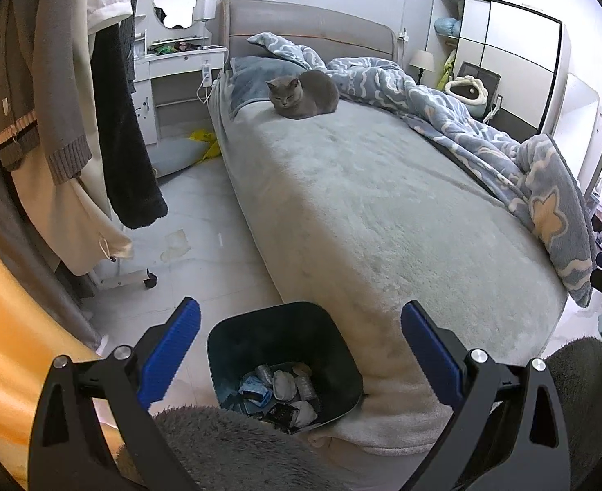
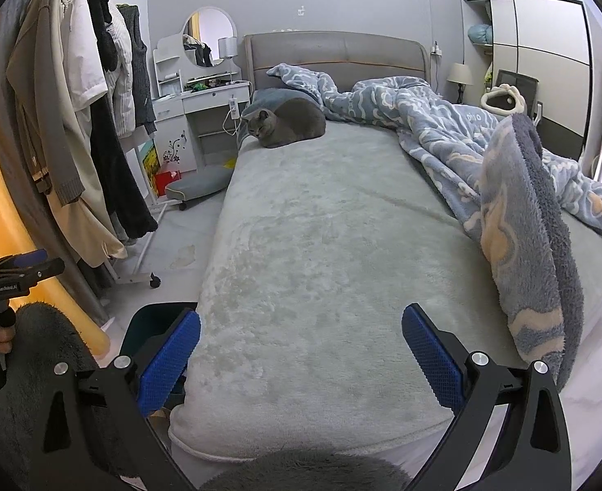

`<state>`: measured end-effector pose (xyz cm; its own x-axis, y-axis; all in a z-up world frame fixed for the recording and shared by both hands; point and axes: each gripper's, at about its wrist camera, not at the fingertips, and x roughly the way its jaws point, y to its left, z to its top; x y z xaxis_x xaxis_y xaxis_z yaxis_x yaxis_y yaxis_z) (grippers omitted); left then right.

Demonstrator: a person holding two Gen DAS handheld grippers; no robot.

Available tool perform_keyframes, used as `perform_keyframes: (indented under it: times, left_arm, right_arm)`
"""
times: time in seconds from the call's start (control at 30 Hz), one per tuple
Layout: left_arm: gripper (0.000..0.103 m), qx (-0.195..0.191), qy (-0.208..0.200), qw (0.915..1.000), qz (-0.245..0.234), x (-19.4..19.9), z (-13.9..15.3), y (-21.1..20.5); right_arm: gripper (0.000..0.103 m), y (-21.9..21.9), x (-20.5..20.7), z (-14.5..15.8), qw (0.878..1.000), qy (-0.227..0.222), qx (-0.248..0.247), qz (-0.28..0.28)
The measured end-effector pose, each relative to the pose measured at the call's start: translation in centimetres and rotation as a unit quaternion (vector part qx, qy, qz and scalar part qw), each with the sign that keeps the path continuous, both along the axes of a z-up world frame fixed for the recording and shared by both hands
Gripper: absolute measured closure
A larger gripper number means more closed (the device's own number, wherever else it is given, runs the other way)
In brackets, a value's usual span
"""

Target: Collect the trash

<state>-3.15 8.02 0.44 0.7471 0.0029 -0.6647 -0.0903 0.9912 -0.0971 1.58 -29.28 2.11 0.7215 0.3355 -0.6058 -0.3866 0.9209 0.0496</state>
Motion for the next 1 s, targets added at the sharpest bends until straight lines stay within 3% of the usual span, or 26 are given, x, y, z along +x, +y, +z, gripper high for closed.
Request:
perform_keyframes:
  times: [1.0]
  left_arm:
    - [0.003,-0.003,0.001,1.0000,0.002,0.02,0.01,-0.01]
  right_arm:
    - [0.003,-0.16,0.12,0.02,1.000,0.001,0.001,0.000]
